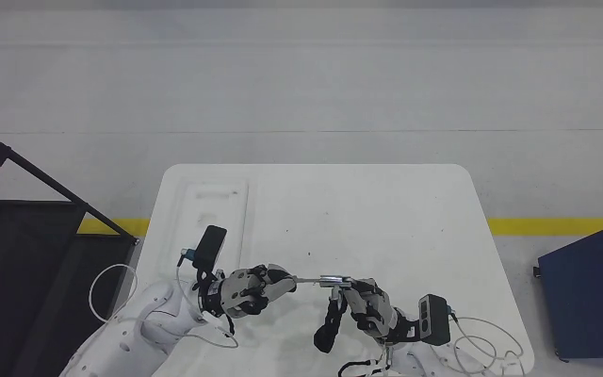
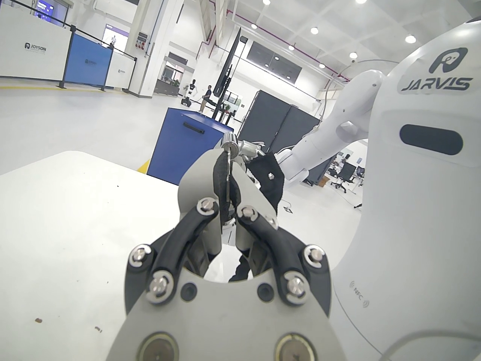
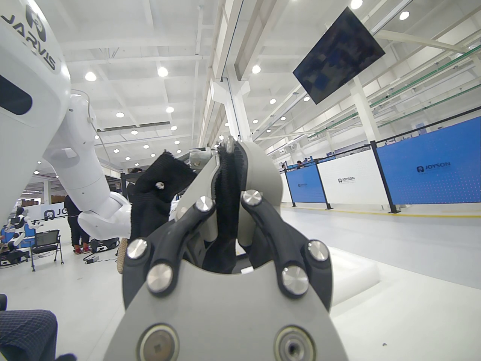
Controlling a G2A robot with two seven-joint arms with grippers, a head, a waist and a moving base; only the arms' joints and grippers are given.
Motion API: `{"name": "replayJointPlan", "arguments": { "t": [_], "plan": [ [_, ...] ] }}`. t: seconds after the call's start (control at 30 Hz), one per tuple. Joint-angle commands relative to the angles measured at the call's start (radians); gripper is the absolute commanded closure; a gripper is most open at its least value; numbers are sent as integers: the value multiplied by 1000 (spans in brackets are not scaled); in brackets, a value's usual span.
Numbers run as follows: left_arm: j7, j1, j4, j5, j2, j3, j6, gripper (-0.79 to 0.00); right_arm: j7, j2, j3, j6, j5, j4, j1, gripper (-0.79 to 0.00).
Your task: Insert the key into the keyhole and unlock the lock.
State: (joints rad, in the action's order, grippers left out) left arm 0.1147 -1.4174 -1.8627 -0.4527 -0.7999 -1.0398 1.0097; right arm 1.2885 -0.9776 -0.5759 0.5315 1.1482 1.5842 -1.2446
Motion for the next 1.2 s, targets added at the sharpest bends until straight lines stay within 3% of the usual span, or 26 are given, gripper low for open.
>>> {"name": "replayJointPlan", "arguments": {
  "t": [0.0,0.57,0.9,1.17],
  "plan": [
    [-12,0,-1,5,-2,-2,2,0,0,0,0,0,0,0,0,0],
    [-160,51,-20,81,-15,-18,1,0,0,0,0,0,0,0,0,0],
    [-268,82,-59,146,-18,-27,-56,0,0,0,0,0,0,0,0,0],
    [-260,69,-98,-15,-31,-41,-76,0,0,0,0,0,0,0,0,0]
  ]
}}
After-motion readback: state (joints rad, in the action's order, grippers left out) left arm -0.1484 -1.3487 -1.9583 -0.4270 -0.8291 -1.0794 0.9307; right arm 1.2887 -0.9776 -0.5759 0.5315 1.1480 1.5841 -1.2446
